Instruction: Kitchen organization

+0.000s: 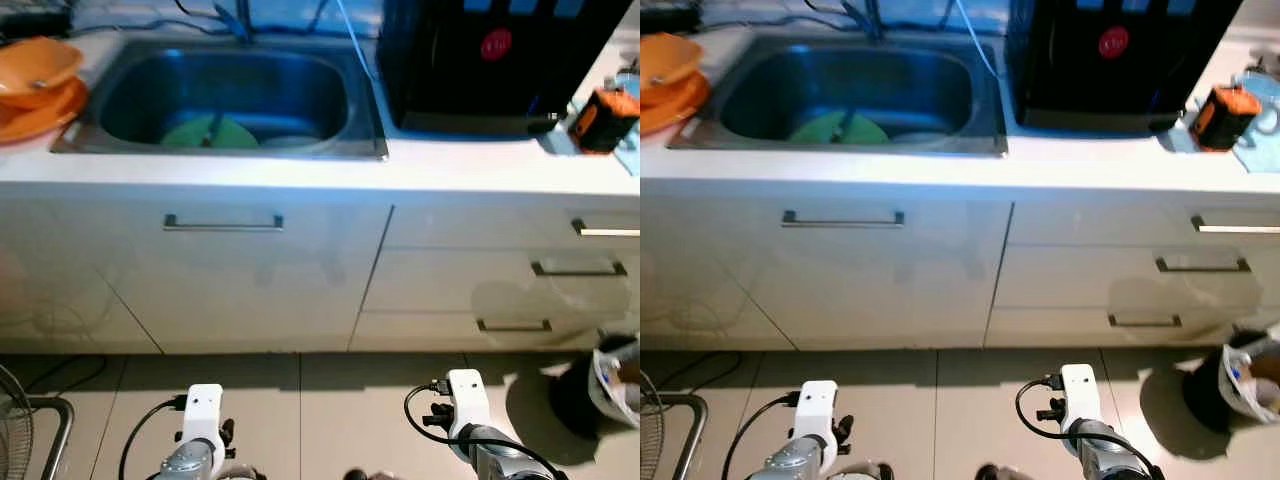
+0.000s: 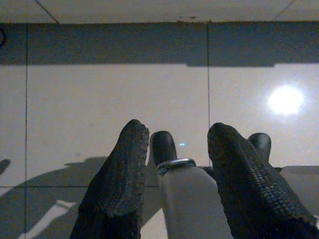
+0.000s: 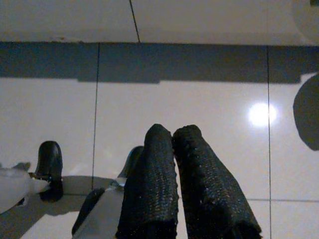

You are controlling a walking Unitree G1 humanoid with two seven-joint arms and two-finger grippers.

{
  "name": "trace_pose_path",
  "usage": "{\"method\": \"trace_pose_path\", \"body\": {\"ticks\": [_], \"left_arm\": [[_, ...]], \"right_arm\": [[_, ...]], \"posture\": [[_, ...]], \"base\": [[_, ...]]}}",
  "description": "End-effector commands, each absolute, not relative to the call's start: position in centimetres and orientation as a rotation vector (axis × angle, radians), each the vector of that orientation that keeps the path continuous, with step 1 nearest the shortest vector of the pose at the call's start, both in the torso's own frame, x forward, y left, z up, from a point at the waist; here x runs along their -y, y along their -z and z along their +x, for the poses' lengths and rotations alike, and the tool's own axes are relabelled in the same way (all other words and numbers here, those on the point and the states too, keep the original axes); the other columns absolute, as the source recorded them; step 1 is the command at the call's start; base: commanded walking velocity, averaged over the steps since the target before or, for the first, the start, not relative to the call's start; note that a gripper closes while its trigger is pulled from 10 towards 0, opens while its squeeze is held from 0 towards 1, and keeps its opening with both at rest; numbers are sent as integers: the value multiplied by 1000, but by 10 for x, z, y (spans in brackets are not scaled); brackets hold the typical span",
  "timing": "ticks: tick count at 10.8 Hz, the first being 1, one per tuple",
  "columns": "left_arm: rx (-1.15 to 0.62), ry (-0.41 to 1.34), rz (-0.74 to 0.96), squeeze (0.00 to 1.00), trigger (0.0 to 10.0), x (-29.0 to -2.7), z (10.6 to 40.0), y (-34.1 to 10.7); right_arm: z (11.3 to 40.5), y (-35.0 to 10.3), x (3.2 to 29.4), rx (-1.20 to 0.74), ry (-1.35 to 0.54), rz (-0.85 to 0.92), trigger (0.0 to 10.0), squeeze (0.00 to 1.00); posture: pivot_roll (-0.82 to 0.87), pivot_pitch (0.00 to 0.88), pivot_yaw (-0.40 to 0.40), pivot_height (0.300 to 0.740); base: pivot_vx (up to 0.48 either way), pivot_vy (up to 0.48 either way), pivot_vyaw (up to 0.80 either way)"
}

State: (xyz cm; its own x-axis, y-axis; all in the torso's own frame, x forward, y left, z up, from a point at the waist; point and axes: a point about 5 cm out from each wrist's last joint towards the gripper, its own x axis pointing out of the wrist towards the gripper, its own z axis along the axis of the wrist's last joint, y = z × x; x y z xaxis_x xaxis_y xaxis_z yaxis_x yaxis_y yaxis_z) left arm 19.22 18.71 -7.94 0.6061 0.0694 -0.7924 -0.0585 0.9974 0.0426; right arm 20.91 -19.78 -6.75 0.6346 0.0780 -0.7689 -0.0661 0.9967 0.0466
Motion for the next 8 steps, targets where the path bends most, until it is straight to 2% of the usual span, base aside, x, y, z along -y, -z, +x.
{"method": "trace_pose_path", "body": {"ticks": [1,8], "left_arm": [[-945,-65,26,0,10000,-186,187,82],[-953,-56,43,0,10000,-187,185,83]], "right_arm": [[206,69,199,-892,-76,19,10000,0],[201,72,199,-904,-93,9,10000,0]], "posture": [[17,36,-40,740],[31,29,-39,740]], "base": [[0,0,0],[0,0,0]]}}
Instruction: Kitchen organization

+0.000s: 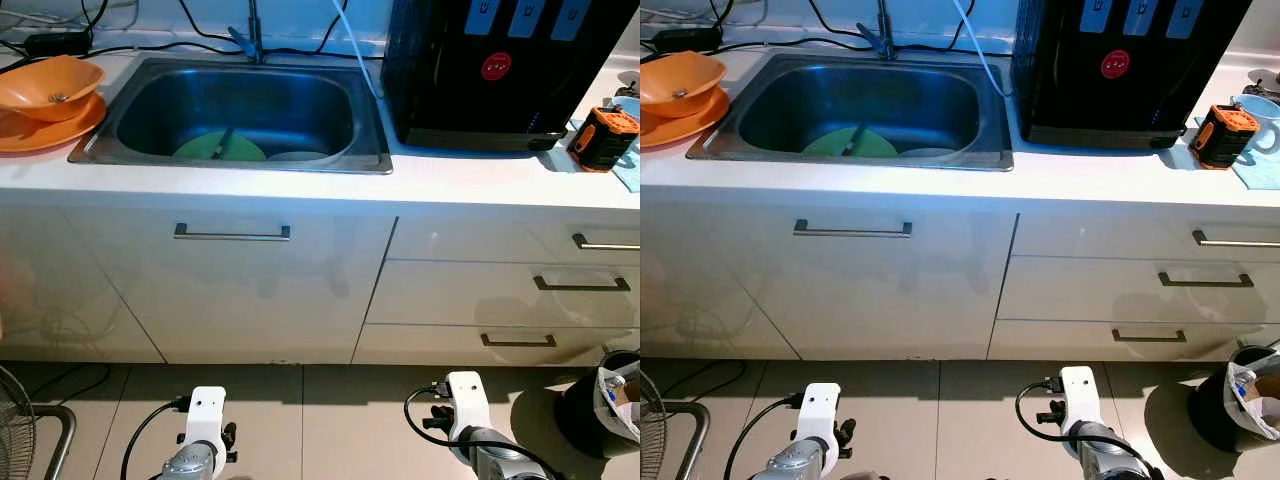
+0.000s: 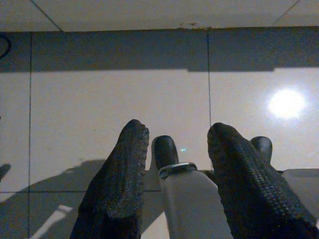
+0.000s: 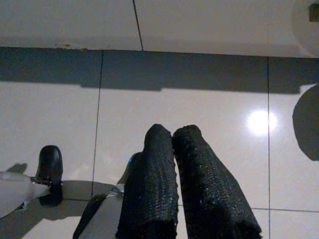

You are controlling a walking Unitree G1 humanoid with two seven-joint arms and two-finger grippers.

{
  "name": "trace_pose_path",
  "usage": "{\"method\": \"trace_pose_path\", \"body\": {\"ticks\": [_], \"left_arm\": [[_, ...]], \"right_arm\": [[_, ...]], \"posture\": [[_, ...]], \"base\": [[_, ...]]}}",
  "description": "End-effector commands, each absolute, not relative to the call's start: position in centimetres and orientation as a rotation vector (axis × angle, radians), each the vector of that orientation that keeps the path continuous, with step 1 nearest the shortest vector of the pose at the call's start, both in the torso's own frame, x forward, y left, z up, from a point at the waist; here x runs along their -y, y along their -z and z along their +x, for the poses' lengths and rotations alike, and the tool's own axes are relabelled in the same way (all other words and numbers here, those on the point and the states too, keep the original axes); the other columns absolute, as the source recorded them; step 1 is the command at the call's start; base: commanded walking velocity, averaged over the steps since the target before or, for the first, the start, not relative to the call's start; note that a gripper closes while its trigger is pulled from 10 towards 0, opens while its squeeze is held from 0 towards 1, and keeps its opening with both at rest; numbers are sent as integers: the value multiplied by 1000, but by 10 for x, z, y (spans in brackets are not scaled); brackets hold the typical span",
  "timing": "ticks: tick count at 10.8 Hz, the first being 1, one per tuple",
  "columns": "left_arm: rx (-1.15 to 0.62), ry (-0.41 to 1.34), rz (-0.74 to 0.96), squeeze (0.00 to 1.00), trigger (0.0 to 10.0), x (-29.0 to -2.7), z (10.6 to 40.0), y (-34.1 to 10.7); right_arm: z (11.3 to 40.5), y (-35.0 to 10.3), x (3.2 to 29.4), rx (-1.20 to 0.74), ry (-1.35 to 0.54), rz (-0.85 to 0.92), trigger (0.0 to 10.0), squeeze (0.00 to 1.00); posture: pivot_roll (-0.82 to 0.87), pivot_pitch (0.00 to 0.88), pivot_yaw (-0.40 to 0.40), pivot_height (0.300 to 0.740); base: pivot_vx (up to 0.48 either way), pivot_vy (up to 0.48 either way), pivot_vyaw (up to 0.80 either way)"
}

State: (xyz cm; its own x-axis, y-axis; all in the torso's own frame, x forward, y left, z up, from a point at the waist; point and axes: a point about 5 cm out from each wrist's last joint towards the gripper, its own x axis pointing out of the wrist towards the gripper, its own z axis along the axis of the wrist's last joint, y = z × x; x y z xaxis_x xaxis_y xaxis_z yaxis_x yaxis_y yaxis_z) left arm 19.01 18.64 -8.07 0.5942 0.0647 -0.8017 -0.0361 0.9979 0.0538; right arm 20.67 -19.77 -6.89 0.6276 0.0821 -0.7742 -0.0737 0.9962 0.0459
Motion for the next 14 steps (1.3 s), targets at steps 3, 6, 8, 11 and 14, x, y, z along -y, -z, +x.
{"method": "trace_pose_path", "body": {"ticks": [3,6,8,11,14], "left_arm": [[-947,-68,38,0,10000,-188,187,82],[-950,-80,34,0,10000,-191,185,83],[-946,-79,33,0,10000,-190,187,82],[-945,-72,29,0,10000,-187,188,82],[-945,-70,32,0,10000,-188,188,82]], "right_arm": [[203,71,198,-901,-93,14,10000,0],[204,71,197,-900,-93,23,10000,0],[205,70,197,-897,-93,24,10000,0],[205,70,198,-896,-89,26,10000,0],[205,70,197,-895,-87,32,10000,0]], "posture": [[44,64,-51,740],[57,79,-54,740],[53,82,-58,740],[53,90,-63,740],[53,95,-58,740]], "base": [[0,0,0],[0,0,0],[0,0,0],[0,0,0],[0,0,0]]}}
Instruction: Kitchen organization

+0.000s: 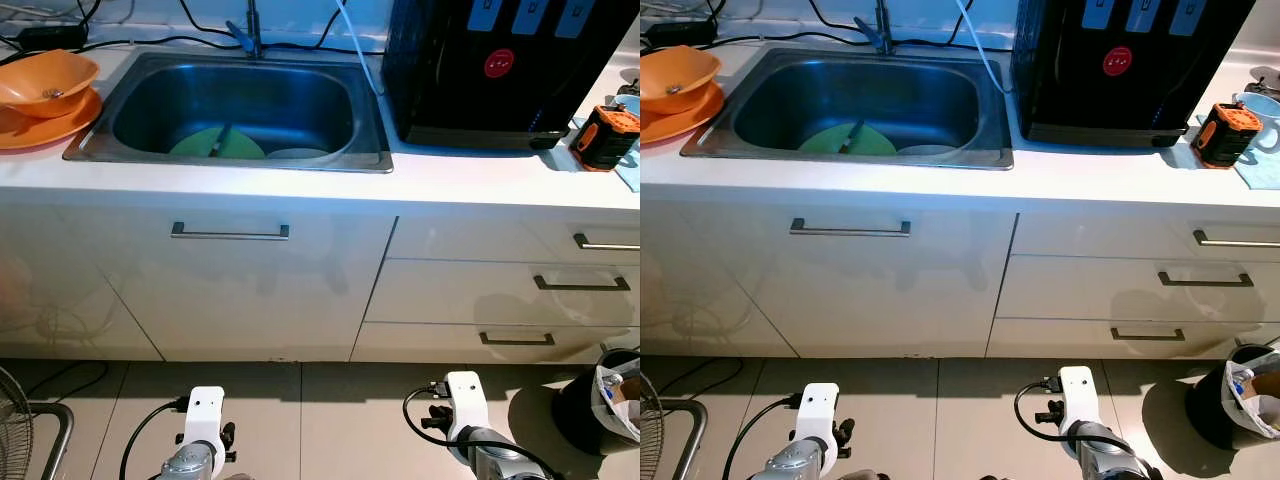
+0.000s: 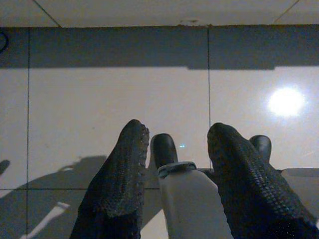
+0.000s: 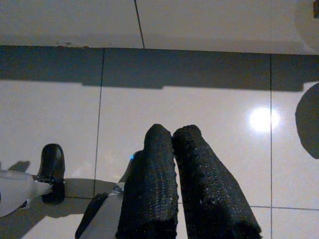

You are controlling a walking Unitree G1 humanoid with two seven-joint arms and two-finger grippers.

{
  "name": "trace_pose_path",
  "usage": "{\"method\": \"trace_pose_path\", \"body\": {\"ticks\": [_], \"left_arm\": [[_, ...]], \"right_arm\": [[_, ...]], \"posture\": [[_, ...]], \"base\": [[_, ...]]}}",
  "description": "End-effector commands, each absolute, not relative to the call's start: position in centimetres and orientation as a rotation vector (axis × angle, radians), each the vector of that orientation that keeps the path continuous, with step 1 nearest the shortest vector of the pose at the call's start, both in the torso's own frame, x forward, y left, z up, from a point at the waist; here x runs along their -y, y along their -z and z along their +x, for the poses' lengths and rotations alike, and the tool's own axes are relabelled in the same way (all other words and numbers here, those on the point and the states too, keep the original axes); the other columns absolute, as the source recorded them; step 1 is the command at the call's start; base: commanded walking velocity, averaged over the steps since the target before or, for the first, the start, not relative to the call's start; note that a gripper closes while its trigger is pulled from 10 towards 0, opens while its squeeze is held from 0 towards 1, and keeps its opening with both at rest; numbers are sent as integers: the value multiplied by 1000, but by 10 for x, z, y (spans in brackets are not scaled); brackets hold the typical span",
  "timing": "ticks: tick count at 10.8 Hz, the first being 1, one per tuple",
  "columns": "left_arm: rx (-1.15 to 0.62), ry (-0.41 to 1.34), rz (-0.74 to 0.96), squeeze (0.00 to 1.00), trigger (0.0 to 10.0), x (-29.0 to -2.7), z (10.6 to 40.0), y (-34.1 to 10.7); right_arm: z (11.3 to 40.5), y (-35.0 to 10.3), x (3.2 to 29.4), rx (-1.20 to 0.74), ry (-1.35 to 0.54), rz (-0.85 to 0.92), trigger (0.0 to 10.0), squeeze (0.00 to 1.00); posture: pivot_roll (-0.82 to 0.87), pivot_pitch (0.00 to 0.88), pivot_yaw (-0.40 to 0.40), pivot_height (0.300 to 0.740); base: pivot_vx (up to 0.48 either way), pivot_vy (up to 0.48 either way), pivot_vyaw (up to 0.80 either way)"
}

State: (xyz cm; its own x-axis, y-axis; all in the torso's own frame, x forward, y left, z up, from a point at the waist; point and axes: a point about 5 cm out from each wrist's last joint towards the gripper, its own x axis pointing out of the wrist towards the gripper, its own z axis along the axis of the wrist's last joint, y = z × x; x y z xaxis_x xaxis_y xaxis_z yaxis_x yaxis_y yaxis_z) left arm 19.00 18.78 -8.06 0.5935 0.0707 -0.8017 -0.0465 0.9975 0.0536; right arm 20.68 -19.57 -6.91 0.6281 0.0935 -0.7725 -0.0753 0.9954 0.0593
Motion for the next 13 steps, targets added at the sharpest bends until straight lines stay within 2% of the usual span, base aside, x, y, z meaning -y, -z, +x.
{"method": "trace_pose_path", "body": {"ticks": [1,13], "left_arm": [[-945,-69,33,0,10000,-188,188,82],[-1013,-33,65,0,10000,-183,178,88]], "right_arm": [[205,70,197,-895,-86,34,10000,0],[203,71,198,-903,-87,28,10000,0]], "posture": [[53,96,-58,740],[46,101,-64,740]], "base": [[0,0,0],[0,0,0]]}}
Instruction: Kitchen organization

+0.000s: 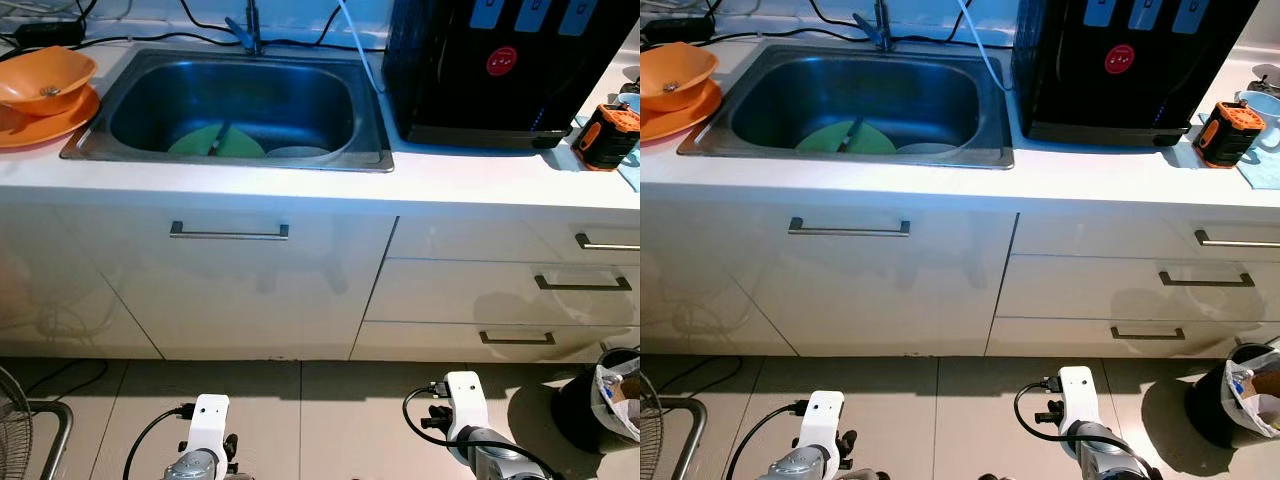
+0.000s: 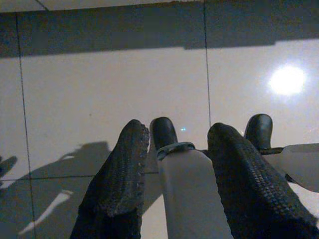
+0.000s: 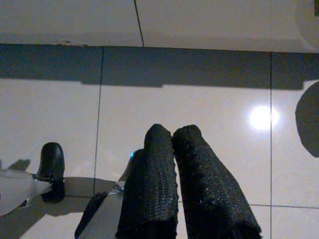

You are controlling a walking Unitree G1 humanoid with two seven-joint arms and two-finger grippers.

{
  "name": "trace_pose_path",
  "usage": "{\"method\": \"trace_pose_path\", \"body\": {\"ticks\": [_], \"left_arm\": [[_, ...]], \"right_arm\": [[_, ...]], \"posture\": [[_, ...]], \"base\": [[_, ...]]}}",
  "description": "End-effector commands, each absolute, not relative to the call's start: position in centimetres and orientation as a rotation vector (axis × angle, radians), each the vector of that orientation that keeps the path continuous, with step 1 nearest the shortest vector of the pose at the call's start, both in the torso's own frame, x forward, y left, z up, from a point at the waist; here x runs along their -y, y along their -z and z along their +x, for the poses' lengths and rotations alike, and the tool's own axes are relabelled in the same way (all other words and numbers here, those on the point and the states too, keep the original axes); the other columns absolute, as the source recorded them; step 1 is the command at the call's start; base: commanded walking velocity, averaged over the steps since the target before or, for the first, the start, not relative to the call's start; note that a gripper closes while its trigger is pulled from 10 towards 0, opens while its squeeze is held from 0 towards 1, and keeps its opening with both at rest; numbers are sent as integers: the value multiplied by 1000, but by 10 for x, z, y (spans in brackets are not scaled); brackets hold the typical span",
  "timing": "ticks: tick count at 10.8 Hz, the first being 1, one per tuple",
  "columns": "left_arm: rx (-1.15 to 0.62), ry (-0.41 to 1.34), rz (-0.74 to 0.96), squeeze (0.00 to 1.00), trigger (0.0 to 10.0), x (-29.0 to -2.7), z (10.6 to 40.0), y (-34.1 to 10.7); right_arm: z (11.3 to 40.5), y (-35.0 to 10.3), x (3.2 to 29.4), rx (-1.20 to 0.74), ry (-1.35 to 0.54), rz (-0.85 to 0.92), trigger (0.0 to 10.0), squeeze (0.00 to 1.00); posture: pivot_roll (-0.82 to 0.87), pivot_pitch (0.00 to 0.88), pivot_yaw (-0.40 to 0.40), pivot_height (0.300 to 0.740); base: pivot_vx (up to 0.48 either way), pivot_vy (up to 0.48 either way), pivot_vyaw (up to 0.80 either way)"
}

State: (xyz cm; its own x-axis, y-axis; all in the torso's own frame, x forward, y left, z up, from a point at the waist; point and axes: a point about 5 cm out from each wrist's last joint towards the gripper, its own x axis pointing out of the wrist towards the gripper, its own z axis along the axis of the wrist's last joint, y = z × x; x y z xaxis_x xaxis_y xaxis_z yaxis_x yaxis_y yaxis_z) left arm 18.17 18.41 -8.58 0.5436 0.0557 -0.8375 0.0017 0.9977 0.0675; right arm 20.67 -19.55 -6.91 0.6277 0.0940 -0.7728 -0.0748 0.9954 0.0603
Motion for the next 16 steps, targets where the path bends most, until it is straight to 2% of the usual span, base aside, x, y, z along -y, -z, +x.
{"method": "trace_pose_path", "body": {"ticks": [1,16], "left_arm": [[-1011,-37,63,0,10000,-183,178,88],[-1005,-32,68,0,10000,-185,180,87]], "right_arm": [[203,71,198,-903,-87,29,10000,0],[204,71,196,-899,-88,51,10000,0]], "posture": [[46,105,-64,740],[33,94,-46,740]], "base": [[0,0,0],[0,0,0]]}}
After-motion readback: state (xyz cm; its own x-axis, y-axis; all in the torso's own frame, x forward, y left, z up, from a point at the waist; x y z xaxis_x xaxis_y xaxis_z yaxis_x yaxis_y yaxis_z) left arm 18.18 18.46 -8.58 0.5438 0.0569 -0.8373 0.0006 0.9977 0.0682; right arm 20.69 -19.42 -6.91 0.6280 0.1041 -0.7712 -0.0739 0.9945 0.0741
